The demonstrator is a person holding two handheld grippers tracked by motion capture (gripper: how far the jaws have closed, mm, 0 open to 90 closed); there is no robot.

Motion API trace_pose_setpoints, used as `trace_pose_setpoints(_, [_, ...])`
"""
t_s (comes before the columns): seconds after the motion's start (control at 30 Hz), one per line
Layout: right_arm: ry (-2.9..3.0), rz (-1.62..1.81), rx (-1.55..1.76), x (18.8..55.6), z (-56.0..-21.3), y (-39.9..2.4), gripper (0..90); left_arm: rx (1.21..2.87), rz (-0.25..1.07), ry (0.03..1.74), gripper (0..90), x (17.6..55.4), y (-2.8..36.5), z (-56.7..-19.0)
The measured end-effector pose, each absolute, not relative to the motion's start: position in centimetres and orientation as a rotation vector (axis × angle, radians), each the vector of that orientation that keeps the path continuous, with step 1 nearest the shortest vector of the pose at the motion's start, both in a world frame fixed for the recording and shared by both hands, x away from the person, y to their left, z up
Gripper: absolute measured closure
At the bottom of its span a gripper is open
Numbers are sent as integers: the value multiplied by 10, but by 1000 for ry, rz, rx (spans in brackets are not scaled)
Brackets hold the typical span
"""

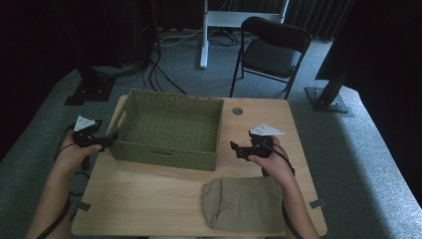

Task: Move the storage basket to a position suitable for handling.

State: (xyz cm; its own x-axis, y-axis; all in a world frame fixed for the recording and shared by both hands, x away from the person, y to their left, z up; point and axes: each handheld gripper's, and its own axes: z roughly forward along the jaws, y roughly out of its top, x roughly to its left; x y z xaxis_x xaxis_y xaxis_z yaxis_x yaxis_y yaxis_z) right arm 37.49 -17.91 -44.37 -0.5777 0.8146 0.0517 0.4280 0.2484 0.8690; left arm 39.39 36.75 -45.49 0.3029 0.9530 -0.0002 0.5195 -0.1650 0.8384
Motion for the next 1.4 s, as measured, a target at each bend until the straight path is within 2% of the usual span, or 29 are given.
trace_pose_setpoints(0.33, [2139,1321,1146,378,-453,-154,142,1796,710,1365,189,403,371,-466])
trace_pose_setpoints(0.57, [2137,1328,1146,381,-453,-138,225,1788,697,1360,260,404,368,-469])
trace_pose_setpoints(0.63, [2139,1322,1155,383,-455,-132,245,1785,686,1362,340,405,367,-470])
trace_pose_setpoints(0.67, [2139,1322,1155,383,-455,-132,257,1789,693,1351,340,405,367,-470])
trace_pose_setpoints(0.7, [2137,1313,1166,383,-459,-128,298,1792,700,1347,380,405,366,-470])
trace_pose_setpoints(0.77, [2140,1309,1165,384,-460,-127,304,1788,693,1355,385,406,366,-471])
trace_pose_setpoints(0.8, [2145,1308,1166,384,-462,-125,322,1787,683,1361,441,406,365,-472])
trace_pose_setpoints(0.83, [2153,1304,1162,384,-463,-124,333,1784,683,1372,452,407,364,-472])
trace_pose_setpoints(0.97, [2175,1282,1146,383,-466,-118,347,1790,671,1390,549,408,360,-472])
trace_pose_setpoints(1.07, [2182,1270,1136,383,-466,-115,354,1763,650,1419,579,409,356,-474])
trace_pose_setpoints(1.17, [2192,1255,1114,383,-468,-112,381,1756,669,1432,667,408,351,-474])
trace_pose_setpoints(1.33, [2206,1248,1135,380,-467,-109,505,1751,691,1474,727,405,347,-473])
trace_pose_setpoints(1.4, [2200,1226,1143,380,-466,-108,519,1755,685,1484,773,403,348,-472])
